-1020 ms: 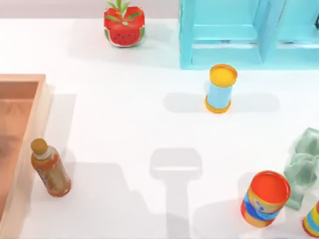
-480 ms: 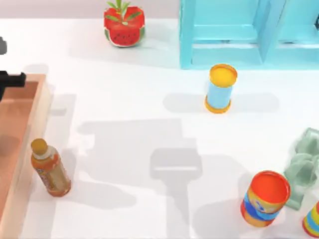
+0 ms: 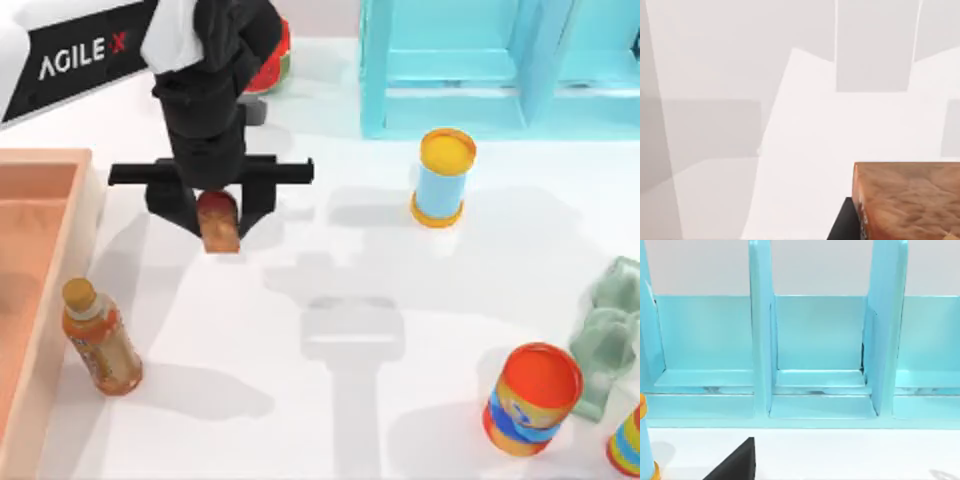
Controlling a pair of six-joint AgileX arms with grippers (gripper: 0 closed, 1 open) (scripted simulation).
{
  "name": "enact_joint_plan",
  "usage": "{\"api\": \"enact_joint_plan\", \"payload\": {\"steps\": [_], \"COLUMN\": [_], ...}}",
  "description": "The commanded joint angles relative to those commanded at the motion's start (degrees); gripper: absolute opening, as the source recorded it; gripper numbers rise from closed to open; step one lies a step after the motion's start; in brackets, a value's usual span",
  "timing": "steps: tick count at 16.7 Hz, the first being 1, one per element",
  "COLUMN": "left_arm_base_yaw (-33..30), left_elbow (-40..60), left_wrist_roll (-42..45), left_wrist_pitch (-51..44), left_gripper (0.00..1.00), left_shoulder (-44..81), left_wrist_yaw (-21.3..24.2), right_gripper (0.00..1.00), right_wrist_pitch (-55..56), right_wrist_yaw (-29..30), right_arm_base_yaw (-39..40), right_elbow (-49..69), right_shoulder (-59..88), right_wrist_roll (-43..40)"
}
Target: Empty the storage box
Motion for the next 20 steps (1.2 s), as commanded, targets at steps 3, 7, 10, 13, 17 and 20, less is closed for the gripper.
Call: {"api": "enact_joint_plan", "payload": {"steps": [3, 7, 10, 13, 17, 20], "left_arm_base_yaw": [-1.89, -1.73, -1.74, -1.80, -1.81, -1.81], "left_elbow": [0.89, 0.49, -1.90, -4.82, -5.31, -5.31], "left_wrist_roll": [-1.89, -1.78, -1.76, -1.78, -1.78, -1.78], "left_wrist_pitch": [0.74, 0.84, 4.43, 8.97, 9.58, 9.58], "left_gripper": [0.00, 0.00, 0.00, 0.00, 0.00, 0.23], "left_shoulder": [1.71, 1.68, 2.68, 4.13, 4.36, 4.36], "left_wrist_yaw": [-0.01, 0.06, 0.04, 0.02, 0.01, 0.01], "right_gripper": [1.00, 1.00, 1.00, 1.00, 1.00, 1.00], "right_wrist_pitch": [0.00, 0.00, 0.00, 0.00, 0.00, 0.00], "right_wrist_yaw": [0.00, 0.00, 0.00, 0.00, 0.00, 0.00], "right_arm_base_yaw": [0.00, 0.00, 0.00, 0.00, 0.00, 0.00], "right_elbow": [0.00, 0.00, 0.00, 0.00, 0.00, 0.00], "right_shoulder": [0.00, 0.00, 0.00, 0.00, 0.00, 0.00], "right_wrist_roll": [0.00, 0.00, 0.00, 0.00, 0.00, 0.00]}}
